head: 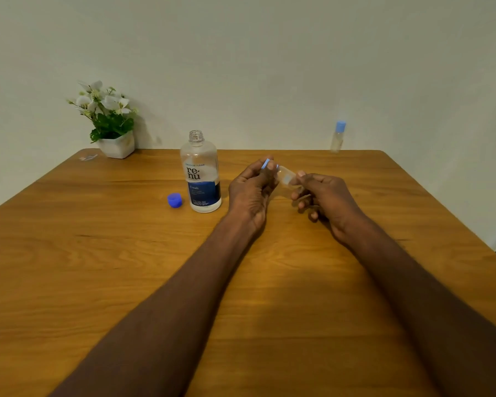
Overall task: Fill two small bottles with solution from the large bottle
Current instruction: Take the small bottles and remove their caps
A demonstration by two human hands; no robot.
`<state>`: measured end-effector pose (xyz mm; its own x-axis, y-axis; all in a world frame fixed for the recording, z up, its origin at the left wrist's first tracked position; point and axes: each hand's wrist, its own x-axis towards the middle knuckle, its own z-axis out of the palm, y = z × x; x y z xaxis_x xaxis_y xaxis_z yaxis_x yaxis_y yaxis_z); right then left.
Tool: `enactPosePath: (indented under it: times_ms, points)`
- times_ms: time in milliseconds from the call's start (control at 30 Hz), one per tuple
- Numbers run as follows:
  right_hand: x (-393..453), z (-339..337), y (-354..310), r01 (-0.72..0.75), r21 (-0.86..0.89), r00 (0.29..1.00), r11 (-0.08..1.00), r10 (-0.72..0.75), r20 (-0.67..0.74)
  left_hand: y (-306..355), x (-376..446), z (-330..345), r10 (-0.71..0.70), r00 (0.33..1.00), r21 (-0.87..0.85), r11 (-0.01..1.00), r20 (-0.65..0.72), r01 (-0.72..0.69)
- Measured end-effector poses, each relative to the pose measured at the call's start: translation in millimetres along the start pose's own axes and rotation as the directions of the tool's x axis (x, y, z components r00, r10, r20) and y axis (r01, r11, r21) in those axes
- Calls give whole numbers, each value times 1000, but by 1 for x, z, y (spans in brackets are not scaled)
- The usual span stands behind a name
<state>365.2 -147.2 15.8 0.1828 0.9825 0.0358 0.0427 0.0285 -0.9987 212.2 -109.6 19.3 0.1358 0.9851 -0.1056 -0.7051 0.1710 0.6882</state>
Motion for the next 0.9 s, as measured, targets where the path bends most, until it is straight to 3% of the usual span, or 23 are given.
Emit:
enactPosePath:
  times_ms: [300, 467, 600, 900]
  points:
    - [2, -8, -3, -41, 104, 999, 994, 40, 15, 1, -3, 2, -8, 999, 16, 1000, 45, 7]
    - [-1, -9, -7, -55, 82, 995, 995, 48, 89, 0, -3, 3, 23, 1000, 47, 999, -1, -23]
    - [-1, -5, -7, -59, -12, 996, 998, 59, 70, 2, -5, 3, 42, 999, 52, 998, -15, -41]
    - [0, -6, -8, -62, 35, 995, 997, 59, 76, 1, -5, 3, 37, 999, 67, 997, -37, -34]
